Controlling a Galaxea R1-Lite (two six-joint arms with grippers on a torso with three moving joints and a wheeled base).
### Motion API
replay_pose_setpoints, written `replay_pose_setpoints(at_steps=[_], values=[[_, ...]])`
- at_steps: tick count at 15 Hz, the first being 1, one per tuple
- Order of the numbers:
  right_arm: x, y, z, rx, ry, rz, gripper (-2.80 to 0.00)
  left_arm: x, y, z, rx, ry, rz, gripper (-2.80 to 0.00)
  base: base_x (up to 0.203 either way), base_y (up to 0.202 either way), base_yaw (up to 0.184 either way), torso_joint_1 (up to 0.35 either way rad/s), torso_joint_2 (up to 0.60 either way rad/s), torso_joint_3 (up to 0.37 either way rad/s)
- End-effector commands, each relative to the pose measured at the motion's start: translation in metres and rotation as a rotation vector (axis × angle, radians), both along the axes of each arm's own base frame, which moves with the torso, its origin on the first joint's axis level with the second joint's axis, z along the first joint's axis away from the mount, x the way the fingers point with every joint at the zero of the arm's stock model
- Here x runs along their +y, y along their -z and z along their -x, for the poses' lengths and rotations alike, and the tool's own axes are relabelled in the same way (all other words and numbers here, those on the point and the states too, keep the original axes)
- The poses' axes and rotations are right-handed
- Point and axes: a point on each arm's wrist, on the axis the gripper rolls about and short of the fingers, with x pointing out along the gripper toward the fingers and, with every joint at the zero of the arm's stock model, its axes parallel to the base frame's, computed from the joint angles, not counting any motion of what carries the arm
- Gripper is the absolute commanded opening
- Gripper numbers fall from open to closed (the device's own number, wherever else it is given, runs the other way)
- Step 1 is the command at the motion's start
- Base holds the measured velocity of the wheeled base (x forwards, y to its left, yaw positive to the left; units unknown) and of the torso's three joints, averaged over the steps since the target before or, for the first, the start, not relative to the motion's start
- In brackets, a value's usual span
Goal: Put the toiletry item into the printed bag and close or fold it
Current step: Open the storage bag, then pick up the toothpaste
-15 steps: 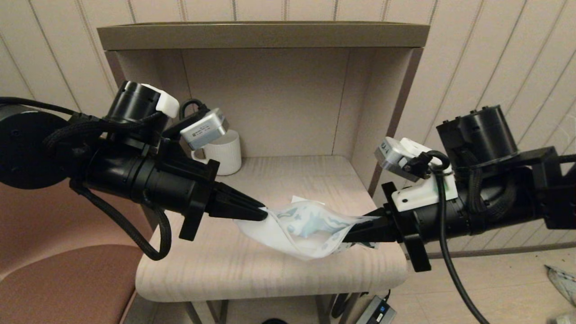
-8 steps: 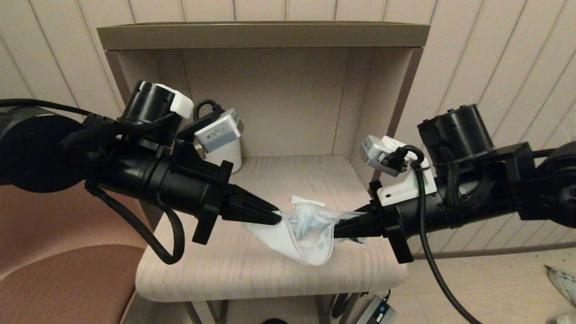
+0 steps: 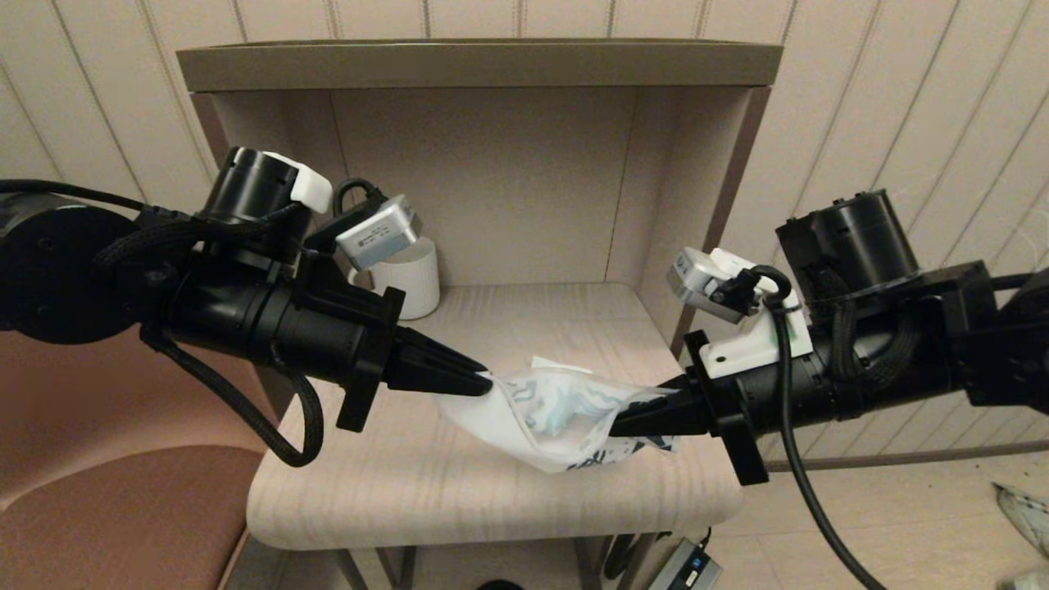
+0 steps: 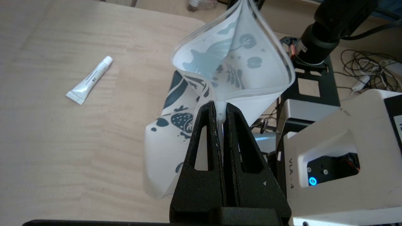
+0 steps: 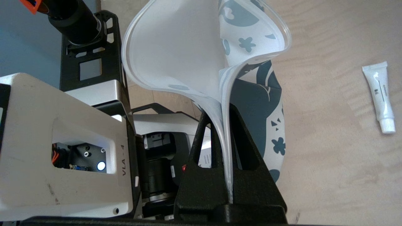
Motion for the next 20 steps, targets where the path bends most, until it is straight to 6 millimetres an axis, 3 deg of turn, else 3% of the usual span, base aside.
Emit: replay_pose_setpoints(at_steps=[1,3,4,10,14,17,20], values=[[-0.002,-0.002,0.004,-0.006,-0.005,-0.004,-2.80,0.000,0.003,-0.002,0.010,0.003,-0.002,-2.80,0.000,0.000,0.000,0.000,0.00,0.000],[-0.002,-0.002,0.004,-0.007,-0.005,-0.005,-2.80,0.000,0.002,-0.001,0.006,0.006,0.000,-2.80,0.000,0.000,0.000,0.000,0.00,0.000],[-0.001,-0.002,0.004,-0.008,-0.006,-0.005,-2.80,0.001,0.002,0.000,0.004,0.007,0.001,0.00,0.000,0.000,0.000,0.000,0.00,0.000],[-0.001,-0.001,0.004,-0.011,-0.009,-0.007,-2.80,0.001,-0.004,0.001,-0.001,0.020,0.022,0.00,0.000,0.000,0.000,0.000,0.00,0.000],[-0.005,0.004,0.004,0.005,0.005,0.003,-2.80,0.009,-0.020,0.001,-0.036,-0.011,0.050,0.00,0.000,0.000,0.000,0.000,0.00,0.000],[-0.028,-0.009,0.011,-0.038,0.070,-0.019,-2.80,0.032,-0.034,-0.011,-0.045,-0.109,0.073,0.00,0.000,0.000,0.000,0.000,0.00,0.000],[-0.054,-0.028,0.027,-0.109,0.144,-0.050,-2.80,0.049,-0.018,-0.026,0.022,-0.191,0.051,0.00,0.000,0.000,0.000,0.000,0.00,0.000]])
